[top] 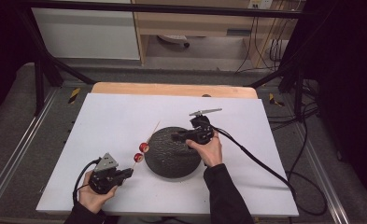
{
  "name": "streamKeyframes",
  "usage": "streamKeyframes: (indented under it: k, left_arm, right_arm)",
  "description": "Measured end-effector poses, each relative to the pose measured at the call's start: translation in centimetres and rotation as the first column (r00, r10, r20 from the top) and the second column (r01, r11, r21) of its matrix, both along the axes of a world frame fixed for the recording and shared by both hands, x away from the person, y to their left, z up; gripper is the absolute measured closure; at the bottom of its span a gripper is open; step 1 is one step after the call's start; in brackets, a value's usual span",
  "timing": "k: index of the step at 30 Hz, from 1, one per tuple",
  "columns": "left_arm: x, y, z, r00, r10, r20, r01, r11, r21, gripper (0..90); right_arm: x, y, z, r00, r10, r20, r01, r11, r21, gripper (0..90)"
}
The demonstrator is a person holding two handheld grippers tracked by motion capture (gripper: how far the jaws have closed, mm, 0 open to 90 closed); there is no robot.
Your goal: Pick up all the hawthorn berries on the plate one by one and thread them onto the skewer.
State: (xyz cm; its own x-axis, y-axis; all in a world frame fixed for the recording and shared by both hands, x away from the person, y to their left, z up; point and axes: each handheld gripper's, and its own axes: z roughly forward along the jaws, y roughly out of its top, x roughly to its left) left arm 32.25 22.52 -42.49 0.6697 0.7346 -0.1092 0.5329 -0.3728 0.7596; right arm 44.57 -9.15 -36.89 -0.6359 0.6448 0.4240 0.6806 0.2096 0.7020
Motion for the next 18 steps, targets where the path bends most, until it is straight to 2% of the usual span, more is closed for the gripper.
streamKeyframes:
  k: [3, 6, 9, 11, 16, 18]
  left_arm:
    - [-0.2, -0.2, 0.0, 1.0000, 0.000, -0.001, 0.000, 1.0000, -0.003, 88.4]
    - [-0.2, -0.3, 0.1, 1.0000, 0.003, -0.002, -0.003, 0.9999, -0.011, 88.4]
    - [-0.3, -0.5, 0.0, 1.0000, 0.005, -0.006, -0.005, 0.9999, -0.012, 88.4]
    - [-0.3, -0.7, 0.0, 1.0000, 0.005, -0.007, -0.006, 0.9999, -0.012, 88.4]
    - [-0.4, -1.1, -0.1, 0.9998, 0.007, -0.016, -0.007, 0.9998, -0.016, 88.4]
    - [-0.5, -1.3, -0.2, 0.9998, 0.006, -0.021, -0.007, 0.9998, -0.016, 88.4]
  right_arm:
    - [-0.5, -0.3, -0.5, 0.9991, -0.037, 0.020, 0.035, 0.997, 0.073, 62.1]
    - [-0.9, -0.6, -0.9, 0.9969, -0.075, 0.026, 0.070, 0.985, 0.155, 62.1]
    - [-1.4, -1.1, -1.5, 0.9933, -0.112, 0.029, 0.102, 0.967, 0.234, 62.1]
    - [-1.7, -1.3, -2.0, 0.9902, -0.137, 0.027, 0.125, 0.955, 0.270, 62.1]
    - [-2.0, -1.5, -3.1, 0.9819, -0.187, 0.029, 0.167, 0.927, 0.337, 62.1]
    - [-2.1, -1.5, -3.3, 0.9781, -0.204, 0.043, 0.176, 0.918, 0.357, 62.1]
